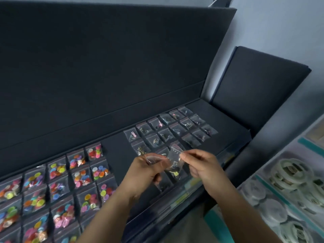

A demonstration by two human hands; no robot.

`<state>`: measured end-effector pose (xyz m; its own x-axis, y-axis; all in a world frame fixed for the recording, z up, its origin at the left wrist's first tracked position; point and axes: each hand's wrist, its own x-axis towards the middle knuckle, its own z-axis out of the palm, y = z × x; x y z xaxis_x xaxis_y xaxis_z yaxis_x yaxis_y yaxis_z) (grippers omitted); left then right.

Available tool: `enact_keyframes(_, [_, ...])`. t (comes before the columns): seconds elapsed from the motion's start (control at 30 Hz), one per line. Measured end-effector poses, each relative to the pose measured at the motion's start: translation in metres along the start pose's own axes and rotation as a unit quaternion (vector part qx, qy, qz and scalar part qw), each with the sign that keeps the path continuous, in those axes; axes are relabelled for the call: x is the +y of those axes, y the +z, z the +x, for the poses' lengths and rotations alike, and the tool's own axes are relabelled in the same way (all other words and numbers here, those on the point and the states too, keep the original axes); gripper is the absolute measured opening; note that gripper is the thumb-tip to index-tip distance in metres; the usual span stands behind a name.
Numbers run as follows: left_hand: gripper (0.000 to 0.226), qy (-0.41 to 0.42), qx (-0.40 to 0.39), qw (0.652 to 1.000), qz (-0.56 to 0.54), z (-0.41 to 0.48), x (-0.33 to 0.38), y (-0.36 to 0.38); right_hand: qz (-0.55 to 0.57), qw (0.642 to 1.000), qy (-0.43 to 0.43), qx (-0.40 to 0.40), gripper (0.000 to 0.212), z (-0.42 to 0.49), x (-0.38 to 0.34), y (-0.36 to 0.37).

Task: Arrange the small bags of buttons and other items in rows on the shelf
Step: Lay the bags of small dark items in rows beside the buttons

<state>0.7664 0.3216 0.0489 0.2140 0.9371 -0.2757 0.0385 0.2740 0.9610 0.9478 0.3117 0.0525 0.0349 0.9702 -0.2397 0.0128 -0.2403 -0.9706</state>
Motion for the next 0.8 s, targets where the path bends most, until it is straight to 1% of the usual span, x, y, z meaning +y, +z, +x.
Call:
enact_keyframes(0.1, [0.023,-0.022,0.016,1.000,0.003,0.012,0.001,0.026,-0.040,0.998,-0.005,-0.039,0.016,0.024,-0.004,-0.031])
enact_keyframes(0.2, [0.027,-0.013,0.066,0.998,-0.013,0.024,0.003,0.044,-0.052,0.995,-0.006,-0.087,0.011,0.041,-0.008,-0.053])
enact_keyframes(0.33, [0.017,-0.002,0.094,0.996,0.007,0.037,0.004,0.070,-0.078,0.985,0.008,-0.154,0.012,0.060,-0.006,-0.076])
enact_keyframes(0.43, [0.014,0.007,0.107,0.994,0.013,0.040,0.005,0.081,-0.050,0.985,0.029,-0.160,0.014,0.075,0.001,-0.087])
enact_keyframes(0.53, [0.018,0.000,0.120,0.993,0.000,0.044,0.001,0.085,-0.044,0.983,0.036,-0.172,0.008,0.086,0.005,-0.092])
enact_keyframes(0.6, [0.020,-0.009,0.141,0.990,-0.008,0.047,-0.002,0.085,-0.049,0.981,0.038,-0.184,0.009,0.093,0.006,-0.093])
enact_keyframes(0.7, [0.021,-0.024,0.159,0.987,-0.004,0.050,-0.005,0.079,-0.086,0.978,0.041,-0.184,0.010,0.102,0.006,-0.092])
enact_keyframes(0.8, [0.019,-0.030,0.182,0.982,0.038,0.052,-0.012,0.069,-0.136,0.975,0.046,-0.172,0.012,0.109,0.007,-0.093])
